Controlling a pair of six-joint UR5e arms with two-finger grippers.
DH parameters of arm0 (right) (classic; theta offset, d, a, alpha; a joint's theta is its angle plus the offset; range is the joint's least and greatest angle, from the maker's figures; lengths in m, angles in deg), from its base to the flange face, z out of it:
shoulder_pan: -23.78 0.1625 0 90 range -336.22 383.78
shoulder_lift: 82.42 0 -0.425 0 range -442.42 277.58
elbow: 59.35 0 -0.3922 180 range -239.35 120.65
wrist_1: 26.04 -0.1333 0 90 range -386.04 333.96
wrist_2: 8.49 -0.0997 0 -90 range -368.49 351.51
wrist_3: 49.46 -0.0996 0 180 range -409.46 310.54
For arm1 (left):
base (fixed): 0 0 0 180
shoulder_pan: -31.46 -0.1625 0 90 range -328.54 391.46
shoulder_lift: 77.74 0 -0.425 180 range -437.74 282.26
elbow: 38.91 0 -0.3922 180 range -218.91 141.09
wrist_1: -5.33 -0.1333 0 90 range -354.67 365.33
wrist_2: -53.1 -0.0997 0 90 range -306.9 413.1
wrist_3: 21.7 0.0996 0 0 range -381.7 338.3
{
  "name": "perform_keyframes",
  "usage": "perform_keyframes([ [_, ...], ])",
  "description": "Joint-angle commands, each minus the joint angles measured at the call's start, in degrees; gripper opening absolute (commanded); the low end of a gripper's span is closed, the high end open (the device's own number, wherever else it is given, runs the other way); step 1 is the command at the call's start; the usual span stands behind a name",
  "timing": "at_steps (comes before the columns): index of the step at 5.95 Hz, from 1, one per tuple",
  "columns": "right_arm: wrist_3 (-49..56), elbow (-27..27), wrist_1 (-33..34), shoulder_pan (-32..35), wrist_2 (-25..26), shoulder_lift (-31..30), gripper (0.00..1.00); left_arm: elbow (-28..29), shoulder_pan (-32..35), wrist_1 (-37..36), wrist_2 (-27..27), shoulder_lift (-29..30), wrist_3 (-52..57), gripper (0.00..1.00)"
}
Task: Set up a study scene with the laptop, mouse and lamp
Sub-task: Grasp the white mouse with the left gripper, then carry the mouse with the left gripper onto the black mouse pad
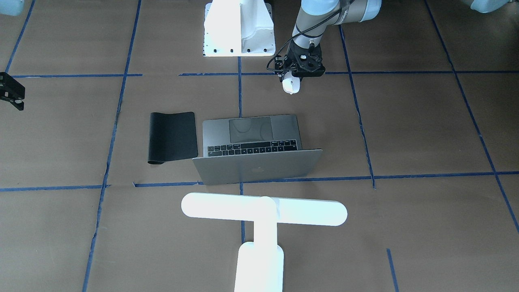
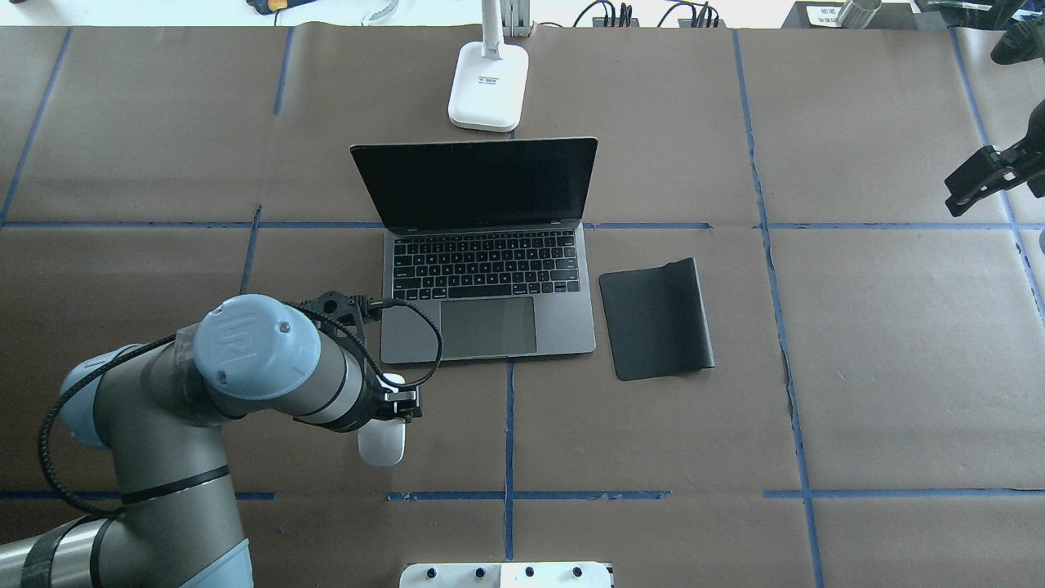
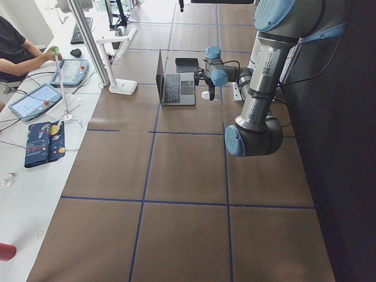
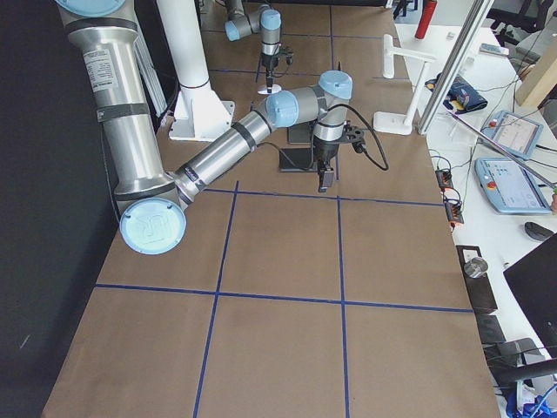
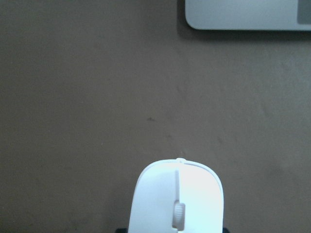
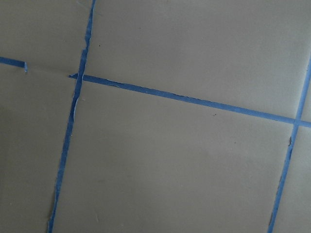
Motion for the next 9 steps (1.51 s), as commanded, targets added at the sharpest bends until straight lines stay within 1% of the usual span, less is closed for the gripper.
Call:
perform_keyframes([
  [1, 6.59, -0.49, -0.09, 4.52, -2.70, -4.21, 1.00, 8.53, 2.61, -0.06, 0.01, 9.48, -0.17, 0.35],
  [2, 10.02, -1.63, -0.62, 7.33, -4.64, -5.37, 1.00, 12.23, 2.97, 0.02, 0.01, 13.96, -0.69, 0.35],
  [3, 10.75, -2.68, -5.23, 9.36, -6.48, -9.29, 1.00, 15.05, 3.06, 0.02, 0.01, 18.70, -2.78, 0.35],
  [4, 10.49, -5.48, -11.98, 9.99, -6.76, -11.42, 1.00, 17.87, 2.97, 0.11, 0.01, 23.97, -4.63, 0.35],
  [5, 10.41, -6.11, -13.01, 9.99, -6.33, -11.18, 1.00, 25.81, 2.88, 0.11, 0.01, 32.29, -7.26, 0.35],
  [6, 10.40, -6.56, -13.10, 9.99, -6.06, -10.66, 1.00, 33.03, 2.79, 0.46, 0.01, 37.94, -7.98, 0.35],
  [7, 10.06, -5.78, -13.10, 9.99, -6.32, -10.65, 1.00, 37.19, 2.88, 1.16, -0.08, 40.09, -7.64, 0.35],
  [8, 10.14, -4.46, -13.45, 10.43, -6.59, -10.56, 1.00, 39.67, 2.79, 2.99, -0.17, 41.24, -7.64, 0.35],
  [9, 10.14, -3.32, -13.54, 10.43, -6.50, -10.65, 1.00, 45.52, 2.79, 5.97, -0.17, 44.21, -7.55, 0.35],
])
